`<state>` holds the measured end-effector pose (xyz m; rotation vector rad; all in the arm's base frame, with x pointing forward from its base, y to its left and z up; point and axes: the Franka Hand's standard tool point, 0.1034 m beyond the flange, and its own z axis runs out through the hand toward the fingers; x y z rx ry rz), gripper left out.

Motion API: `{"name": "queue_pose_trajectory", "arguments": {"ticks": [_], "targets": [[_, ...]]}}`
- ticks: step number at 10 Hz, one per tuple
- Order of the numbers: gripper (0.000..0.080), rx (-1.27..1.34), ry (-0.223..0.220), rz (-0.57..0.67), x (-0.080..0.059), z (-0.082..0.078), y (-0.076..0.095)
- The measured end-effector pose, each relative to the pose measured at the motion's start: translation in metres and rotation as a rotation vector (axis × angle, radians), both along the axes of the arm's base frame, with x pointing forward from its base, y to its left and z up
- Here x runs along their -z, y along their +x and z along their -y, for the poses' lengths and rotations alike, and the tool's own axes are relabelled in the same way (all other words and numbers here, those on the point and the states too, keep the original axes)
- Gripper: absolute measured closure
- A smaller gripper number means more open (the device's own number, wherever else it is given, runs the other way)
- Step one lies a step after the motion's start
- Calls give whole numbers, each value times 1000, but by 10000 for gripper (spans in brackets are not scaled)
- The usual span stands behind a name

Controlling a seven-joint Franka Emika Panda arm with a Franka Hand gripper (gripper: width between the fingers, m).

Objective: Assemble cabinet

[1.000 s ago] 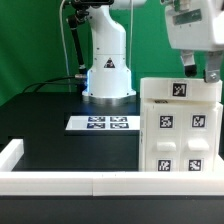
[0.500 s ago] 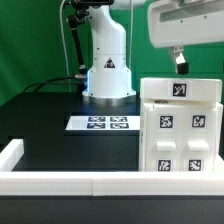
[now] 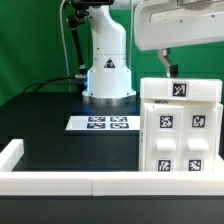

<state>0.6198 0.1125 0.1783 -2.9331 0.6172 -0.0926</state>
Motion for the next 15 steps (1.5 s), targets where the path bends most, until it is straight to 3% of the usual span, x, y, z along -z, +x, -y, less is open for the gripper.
{"name": "queue_pose_trajectory", "arguments": {"ticks": [3, 9, 12, 15], "targets": [[2, -396, -60, 51, -2, 0, 0], [2, -754, -113, 112, -3, 6, 4], [2, -1145, -188, 148, 3, 14, 3], [2, -1422, -234, 145, 7, 19, 0]]}}
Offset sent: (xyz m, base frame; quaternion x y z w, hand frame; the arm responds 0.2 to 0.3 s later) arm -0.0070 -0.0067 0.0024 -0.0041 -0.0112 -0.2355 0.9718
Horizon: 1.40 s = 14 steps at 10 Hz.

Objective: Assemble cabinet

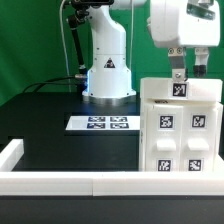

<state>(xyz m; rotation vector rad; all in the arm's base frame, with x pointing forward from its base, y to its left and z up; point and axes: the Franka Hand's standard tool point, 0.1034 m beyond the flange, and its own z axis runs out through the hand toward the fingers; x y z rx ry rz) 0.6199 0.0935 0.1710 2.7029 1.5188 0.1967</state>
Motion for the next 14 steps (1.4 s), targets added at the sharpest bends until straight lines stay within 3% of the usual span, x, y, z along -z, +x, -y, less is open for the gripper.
{"name": "queue_pose_trajectory", "arguments": {"ticks": [2, 6, 8, 11, 14], "targets": [[2, -135, -30, -5, 6, 5, -5], [2, -133, -35, 5, 13, 11, -6], [253, -131, -35, 4, 13, 12, -6], [248, -107, -32, 4, 13, 13, -6], [248, 197, 12, -1, 14, 14, -5]]}}
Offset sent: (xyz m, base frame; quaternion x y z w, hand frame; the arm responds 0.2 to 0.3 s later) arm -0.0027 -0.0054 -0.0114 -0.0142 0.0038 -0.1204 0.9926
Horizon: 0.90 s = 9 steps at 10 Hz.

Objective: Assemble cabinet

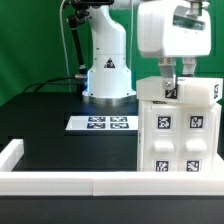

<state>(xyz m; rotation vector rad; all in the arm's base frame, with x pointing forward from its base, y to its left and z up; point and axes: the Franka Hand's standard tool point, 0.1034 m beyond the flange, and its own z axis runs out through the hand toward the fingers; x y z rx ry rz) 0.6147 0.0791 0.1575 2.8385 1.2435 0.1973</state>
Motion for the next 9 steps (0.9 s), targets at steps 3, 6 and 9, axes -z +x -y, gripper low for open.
{"name": "queue_pose_trajectory", "arguments": {"ticks": [3, 6, 9], "targets": [[246, 236, 34, 11, 0, -1, 2], [246, 565, 89, 34, -2, -7, 5], [246, 790, 122, 27, 0, -3, 5]]}}
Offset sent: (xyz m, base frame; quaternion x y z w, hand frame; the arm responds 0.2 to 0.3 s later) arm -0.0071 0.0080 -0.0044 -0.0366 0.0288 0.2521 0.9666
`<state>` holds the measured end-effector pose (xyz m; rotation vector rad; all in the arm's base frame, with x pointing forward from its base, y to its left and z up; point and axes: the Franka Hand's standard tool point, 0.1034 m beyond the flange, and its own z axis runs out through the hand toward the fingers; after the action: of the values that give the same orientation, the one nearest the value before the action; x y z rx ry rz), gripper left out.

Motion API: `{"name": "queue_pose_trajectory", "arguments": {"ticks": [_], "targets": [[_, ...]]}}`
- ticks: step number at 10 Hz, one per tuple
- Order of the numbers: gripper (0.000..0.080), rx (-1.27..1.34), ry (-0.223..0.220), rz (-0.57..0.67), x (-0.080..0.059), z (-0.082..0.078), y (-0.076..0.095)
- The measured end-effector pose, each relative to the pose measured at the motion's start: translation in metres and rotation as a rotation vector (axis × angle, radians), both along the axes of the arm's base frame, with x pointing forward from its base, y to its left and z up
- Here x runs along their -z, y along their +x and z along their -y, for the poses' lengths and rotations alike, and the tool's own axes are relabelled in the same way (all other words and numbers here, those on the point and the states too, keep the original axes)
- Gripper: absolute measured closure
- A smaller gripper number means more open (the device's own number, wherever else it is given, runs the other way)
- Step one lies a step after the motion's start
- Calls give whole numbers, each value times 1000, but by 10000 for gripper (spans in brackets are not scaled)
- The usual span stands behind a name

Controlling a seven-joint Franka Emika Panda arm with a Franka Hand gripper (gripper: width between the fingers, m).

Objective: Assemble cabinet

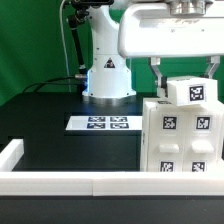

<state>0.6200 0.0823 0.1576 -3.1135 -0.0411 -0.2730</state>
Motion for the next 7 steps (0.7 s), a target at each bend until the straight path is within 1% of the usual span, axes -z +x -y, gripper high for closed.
{"name": "queue_pose_trajectory", "arguments": {"ticks": [5, 7], "targets": [[246, 316, 58, -7, 0, 1, 0], [246, 531, 109, -3, 0, 1, -4]]}}
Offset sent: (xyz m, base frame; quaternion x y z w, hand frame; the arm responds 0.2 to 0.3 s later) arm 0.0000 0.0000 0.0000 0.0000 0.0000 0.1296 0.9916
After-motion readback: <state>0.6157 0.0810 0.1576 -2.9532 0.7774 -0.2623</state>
